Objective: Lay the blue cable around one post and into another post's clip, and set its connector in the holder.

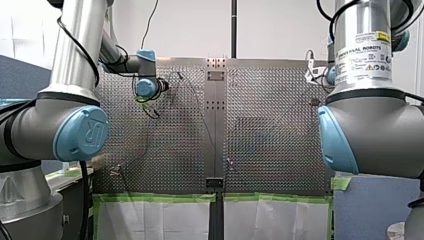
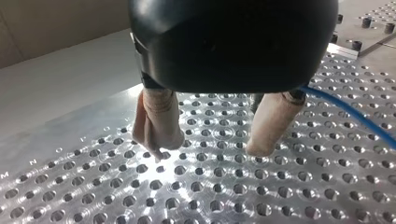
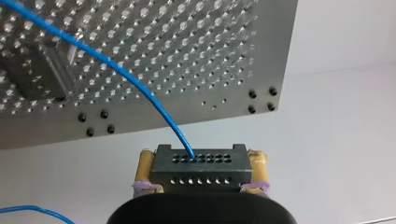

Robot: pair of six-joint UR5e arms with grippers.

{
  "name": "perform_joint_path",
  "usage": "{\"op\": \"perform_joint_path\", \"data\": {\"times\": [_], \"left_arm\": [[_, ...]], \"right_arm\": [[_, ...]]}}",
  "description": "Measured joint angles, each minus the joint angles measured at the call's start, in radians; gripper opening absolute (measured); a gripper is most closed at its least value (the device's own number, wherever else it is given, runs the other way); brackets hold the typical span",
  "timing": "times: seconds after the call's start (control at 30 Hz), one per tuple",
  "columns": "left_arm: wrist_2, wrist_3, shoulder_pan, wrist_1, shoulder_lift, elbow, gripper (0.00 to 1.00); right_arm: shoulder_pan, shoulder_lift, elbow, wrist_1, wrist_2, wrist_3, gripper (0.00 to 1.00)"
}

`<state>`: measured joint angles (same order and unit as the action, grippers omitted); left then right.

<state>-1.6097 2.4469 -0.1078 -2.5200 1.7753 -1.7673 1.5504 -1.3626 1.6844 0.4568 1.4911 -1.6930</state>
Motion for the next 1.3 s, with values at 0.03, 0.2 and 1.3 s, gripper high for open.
{"op": "perform_joint_path", "data": {"times": [0.03,0.2,1.3], "left_arm": [[0.0,0.0,0.0,0.0,0.0,0.0,1.0],[0.0,0.0,0.0,-0.001,0.0,0.0,1.0],[-0.003,-0.033,-0.001,-0.012,0.0,-0.001,1.0]], "right_arm": [[-0.001,0.003,0.005,0.006,0.001,0.0,0.0],[0.007,0.029,0.019,0.021,-0.003,0.012,0.0],[-0.025,0.215,-0.137,-0.096,-0.246,0.159,0.0]]}}
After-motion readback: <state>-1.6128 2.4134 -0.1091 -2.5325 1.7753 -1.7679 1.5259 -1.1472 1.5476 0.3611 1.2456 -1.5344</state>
